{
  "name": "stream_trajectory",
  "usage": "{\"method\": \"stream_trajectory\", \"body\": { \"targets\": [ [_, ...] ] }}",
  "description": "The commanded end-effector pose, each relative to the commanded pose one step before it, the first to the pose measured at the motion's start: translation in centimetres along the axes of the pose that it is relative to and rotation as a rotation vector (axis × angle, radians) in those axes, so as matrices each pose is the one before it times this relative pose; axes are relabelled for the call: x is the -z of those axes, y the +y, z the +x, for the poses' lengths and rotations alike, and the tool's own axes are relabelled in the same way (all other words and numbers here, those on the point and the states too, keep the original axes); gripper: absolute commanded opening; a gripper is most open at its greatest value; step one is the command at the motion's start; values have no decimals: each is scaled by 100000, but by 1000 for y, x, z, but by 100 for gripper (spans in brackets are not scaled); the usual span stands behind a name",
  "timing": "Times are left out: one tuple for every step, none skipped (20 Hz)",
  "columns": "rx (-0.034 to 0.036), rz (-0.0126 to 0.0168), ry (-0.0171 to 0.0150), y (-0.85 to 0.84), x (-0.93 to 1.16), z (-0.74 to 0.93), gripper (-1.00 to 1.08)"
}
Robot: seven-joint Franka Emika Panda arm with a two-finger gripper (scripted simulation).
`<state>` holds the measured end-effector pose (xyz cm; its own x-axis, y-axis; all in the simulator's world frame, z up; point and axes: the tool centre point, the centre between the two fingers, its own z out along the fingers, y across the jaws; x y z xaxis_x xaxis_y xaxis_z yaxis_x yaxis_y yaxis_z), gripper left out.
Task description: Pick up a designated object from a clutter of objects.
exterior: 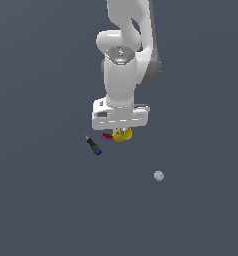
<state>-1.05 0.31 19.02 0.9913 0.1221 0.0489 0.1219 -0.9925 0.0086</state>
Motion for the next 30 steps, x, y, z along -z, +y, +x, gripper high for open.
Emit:
{"method": "stream_trajectory", "body": {
  "targets": [
    [-133,9,-470,-812,2364,281,-100],
    [-44,25,-212,-321,906,118,-100],
    [-43,27,-212,-320,903,120,-100],
    [-43,28,-212,-319,901,121,-100],
    [-44,31,-217,-318,897,124,-100],
    [-43,32,-212,-318,899,125,-100],
    [-42,33,-212,-318,898,128,-100],
    [-42,35,-211,-318,898,130,-100],
    [-42,36,-211,-318,897,133,-100],
    [-44,39,-216,-317,894,138,-100],
    [-43,39,-211,-317,897,140,-100],
    [-43,40,-210,-317,897,144,-100],
    [-43,41,-210,-307,868,145,-100],
    [-40,39,-193,-291,824,140,-100],
    [-40,39,-187,-273,774,138,-100],
    [-38,37,-175,-257,728,133,-100],
    [-35,35,-162,-240,682,128,-100],
    [-33,32,-147,-224,637,121,-100],
    [-32,31,-140,-207,588,117,-100],
    [-30,30,-131,-189,539,113,-100],
    [-29,28,-123,-172,491,108,-100],
    [-25,24,-104,-157,449,98,-100],
    [-22,22,-93,-141,402,91,-100],
    [-23,22,-92,-122,350,88,-100],
    [-16,16,-65,-110,313,73,-100],
    [-17,16,-65,-91,262,68,-100],
    [-17,16,-65,-73,212,62,-100],
    [-12,11,-46,-61,175,49,-100],
    [0,0,0,-55,154,24,-100],
    [-12,11,-46,-28,84,36,-100]
  ]
}}
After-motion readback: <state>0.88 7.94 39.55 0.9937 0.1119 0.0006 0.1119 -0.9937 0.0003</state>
